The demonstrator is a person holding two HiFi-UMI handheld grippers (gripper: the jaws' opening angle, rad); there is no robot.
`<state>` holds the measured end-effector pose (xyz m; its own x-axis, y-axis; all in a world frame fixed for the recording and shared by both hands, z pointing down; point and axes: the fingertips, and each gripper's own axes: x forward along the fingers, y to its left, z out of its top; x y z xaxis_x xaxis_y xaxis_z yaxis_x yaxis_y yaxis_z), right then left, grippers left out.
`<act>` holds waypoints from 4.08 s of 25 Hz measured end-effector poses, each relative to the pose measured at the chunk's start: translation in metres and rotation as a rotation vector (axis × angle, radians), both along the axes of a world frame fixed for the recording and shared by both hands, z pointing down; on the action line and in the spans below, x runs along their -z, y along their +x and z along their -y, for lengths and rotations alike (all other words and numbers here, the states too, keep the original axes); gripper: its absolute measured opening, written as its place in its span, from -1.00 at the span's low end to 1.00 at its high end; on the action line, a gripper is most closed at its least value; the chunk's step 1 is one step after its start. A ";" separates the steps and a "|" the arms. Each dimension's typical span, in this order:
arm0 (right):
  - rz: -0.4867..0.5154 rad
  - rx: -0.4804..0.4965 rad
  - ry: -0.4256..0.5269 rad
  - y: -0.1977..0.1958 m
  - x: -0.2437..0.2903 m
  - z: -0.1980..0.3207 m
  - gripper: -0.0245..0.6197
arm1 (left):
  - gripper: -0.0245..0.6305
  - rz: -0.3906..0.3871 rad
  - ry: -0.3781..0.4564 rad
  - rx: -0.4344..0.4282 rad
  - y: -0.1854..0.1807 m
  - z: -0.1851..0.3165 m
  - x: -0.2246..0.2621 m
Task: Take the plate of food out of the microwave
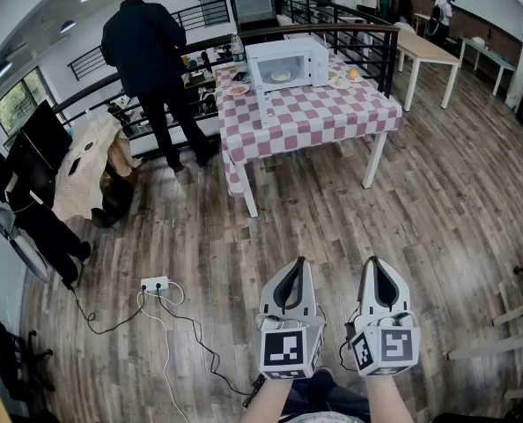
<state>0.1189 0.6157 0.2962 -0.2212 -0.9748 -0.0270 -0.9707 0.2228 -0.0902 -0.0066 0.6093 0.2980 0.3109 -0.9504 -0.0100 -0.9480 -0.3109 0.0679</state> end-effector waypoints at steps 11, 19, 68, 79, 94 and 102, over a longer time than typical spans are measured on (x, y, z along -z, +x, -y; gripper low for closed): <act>0.005 0.018 -0.009 0.009 -0.005 0.001 -0.94 | -0.84 -0.003 -0.003 0.013 0.009 0.003 0.001; 0.015 0.036 -0.012 0.027 -0.014 0.004 -0.94 | -0.84 -0.014 -0.023 0.031 0.023 0.005 -0.012; -0.019 0.066 -0.066 0.002 -0.033 0.237 -0.94 | -0.84 -0.073 -0.046 0.025 -0.002 0.249 -0.021; -0.034 0.087 -0.088 -0.001 -0.043 0.281 -0.94 | -0.84 -0.071 -0.075 0.029 0.001 0.291 -0.035; -0.030 0.179 -0.085 0.011 -0.044 0.407 -0.94 | -0.84 -0.074 -0.067 0.104 0.018 0.401 -0.037; -0.007 0.224 -0.070 0.025 -0.038 0.472 -0.94 | -0.84 -0.075 -0.049 0.146 0.032 0.459 -0.027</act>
<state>0.1435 0.1440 0.3342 -0.4325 -0.9007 0.0411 -0.8982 0.4265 -0.1063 0.0253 0.1506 0.3252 0.1700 -0.9852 0.0198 -0.9745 -0.1651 0.1522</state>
